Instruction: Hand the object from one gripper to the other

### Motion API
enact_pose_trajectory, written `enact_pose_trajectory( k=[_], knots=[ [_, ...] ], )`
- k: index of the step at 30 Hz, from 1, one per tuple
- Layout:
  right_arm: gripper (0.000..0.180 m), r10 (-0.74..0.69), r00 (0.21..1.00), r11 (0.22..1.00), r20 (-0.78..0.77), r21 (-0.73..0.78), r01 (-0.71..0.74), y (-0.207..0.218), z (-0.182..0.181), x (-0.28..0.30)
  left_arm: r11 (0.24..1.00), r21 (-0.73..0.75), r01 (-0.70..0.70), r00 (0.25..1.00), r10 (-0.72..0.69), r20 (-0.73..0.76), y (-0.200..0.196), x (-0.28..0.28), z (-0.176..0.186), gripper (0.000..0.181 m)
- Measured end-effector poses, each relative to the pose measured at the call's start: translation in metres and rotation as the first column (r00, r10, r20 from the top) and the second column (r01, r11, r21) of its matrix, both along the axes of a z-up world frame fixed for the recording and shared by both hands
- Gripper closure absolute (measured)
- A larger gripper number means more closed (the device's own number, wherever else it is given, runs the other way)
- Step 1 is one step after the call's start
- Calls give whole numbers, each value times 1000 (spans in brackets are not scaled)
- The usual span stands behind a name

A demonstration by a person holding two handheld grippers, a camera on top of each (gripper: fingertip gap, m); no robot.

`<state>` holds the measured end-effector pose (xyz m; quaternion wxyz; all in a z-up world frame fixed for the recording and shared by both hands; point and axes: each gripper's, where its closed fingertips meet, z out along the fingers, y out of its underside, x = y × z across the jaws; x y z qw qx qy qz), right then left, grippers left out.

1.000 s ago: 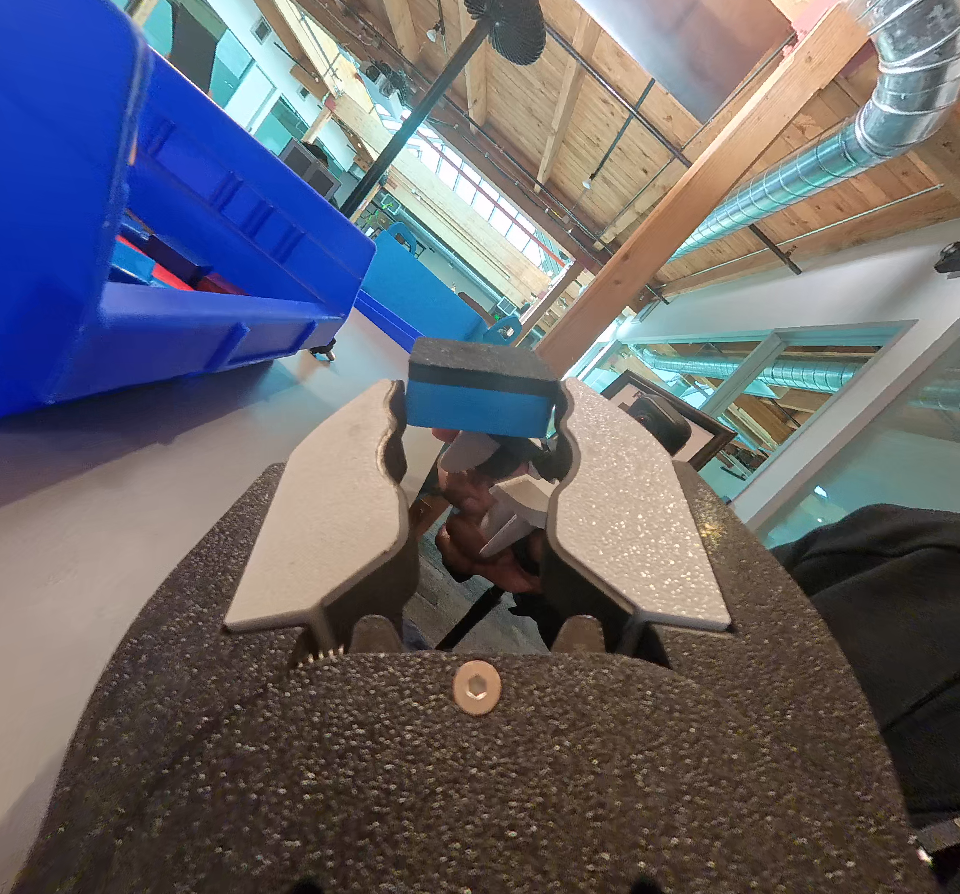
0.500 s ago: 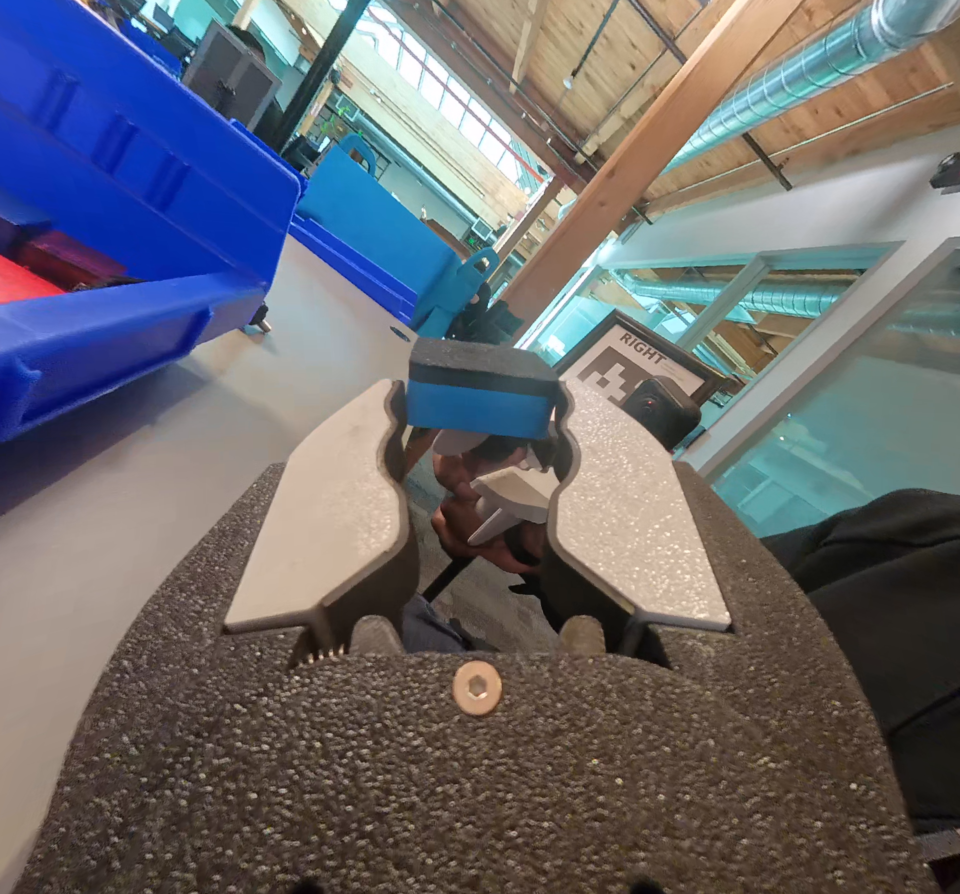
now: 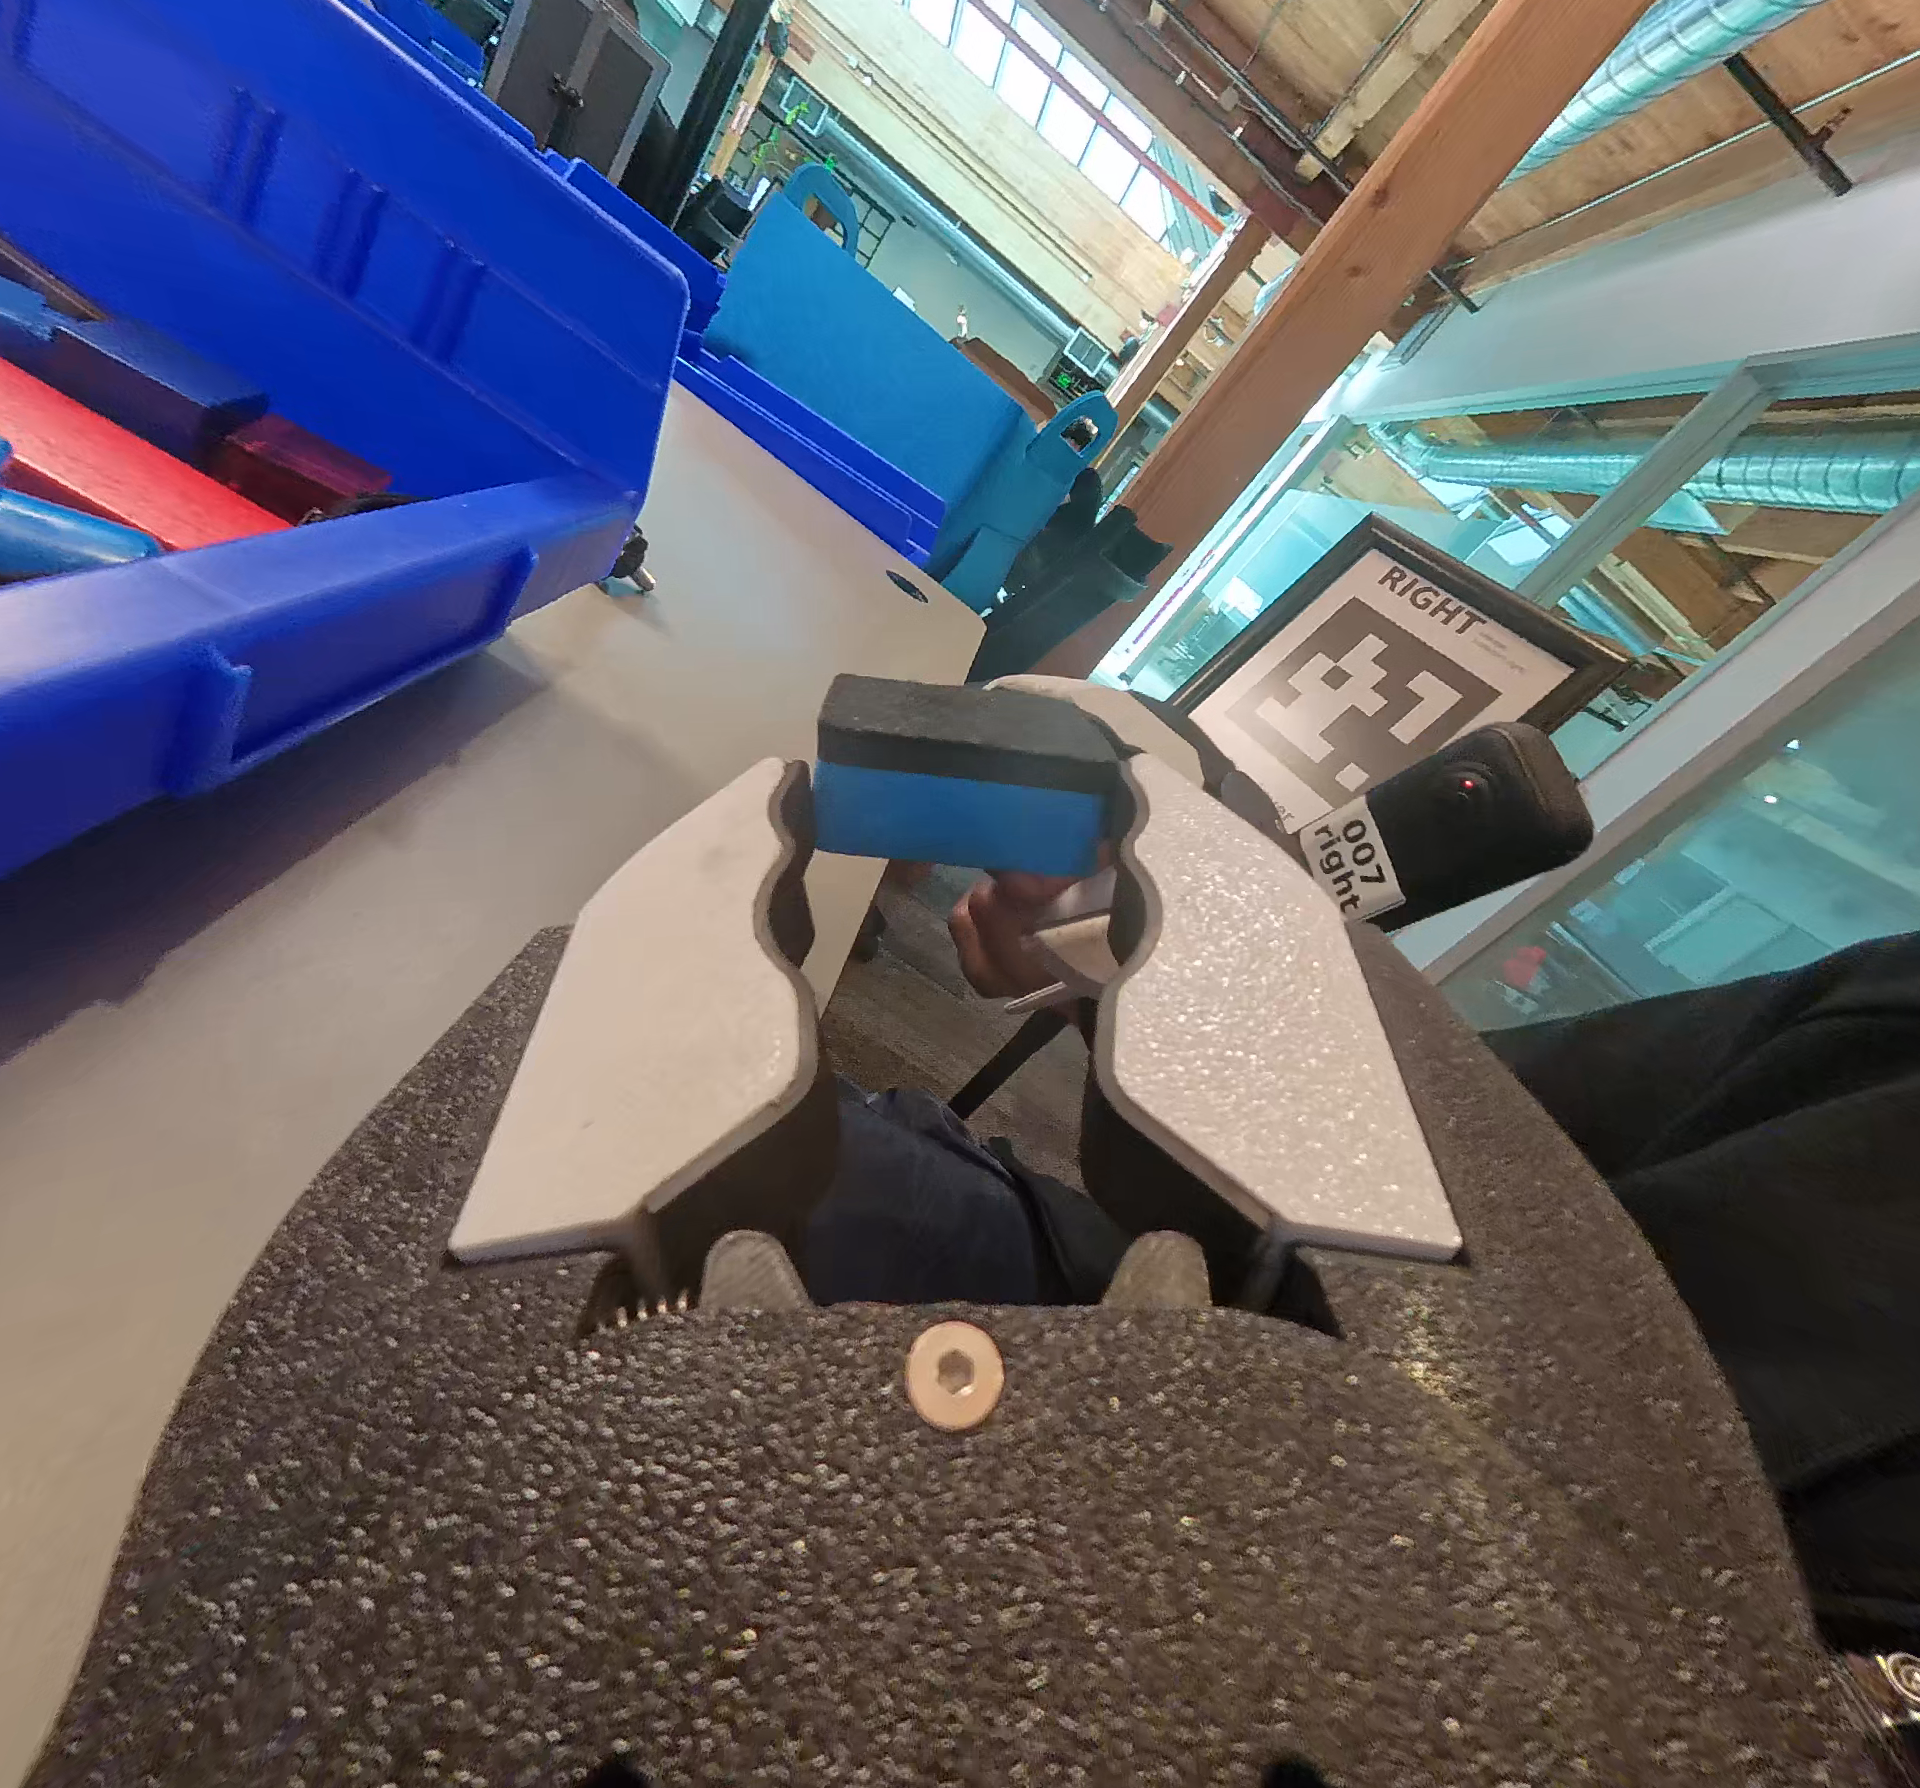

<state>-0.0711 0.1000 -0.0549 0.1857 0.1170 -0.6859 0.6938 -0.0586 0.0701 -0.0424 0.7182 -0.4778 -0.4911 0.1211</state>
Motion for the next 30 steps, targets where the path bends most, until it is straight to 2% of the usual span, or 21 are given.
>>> enact_pose_trajectory(
  k=[11,13,15,16,17,19,22,24,26,28,30],
  knots=[
    [119,95,957,995,-273,20,-93,-32,-1,44,997,-61,-46,998,49,35,-6,39,-11,125],
    [127,108,940,994,-323,25,-106,-38,-3,53,996,-75,-53,997,57,43,-7,48,-13,125],
    [144,97,929,995,-358,23,-95,-44,-4,57,995,-83,-62,997,66,50,-7,56,-15,125],
    [152,97,928,995,-359,24,-94,-47,-5,59,994,-85,-69,996,73,49,-8,59,-15,125],
    [152,111,936,994,-335,29,-107,-49,-6,62,992,-86,-88,995,92,43,-10,61,-15,125],
    [153,158,962,987,-222,45,-152,-53,-6,66,988,-93,-122,992,124,23,-15,66,-13,126],
    [153,273,956,959,107,42,-279,-55,0,69,980,-99,-171,984,165,-70,-23,75,-2,126],
    [154,369,853,915,369,18,-404,-54,3,74,977,-90,-193,975,181,-126,-29,81,4,123],
    [154,439,704,862,558,-40,-506,-51,9,78,979,-86,-185,971,169,-171,-29,85,9,122],
    [154,482,559,801,675,-81,-593,-46,11,85,982,-80,-170,968,152,-201,-26,86,11,121],
    [154,492,447,758,747,-115,-642,-44,12,91,986,-72,-150,970,132,-204,-22,85,11,122]
  ],
)
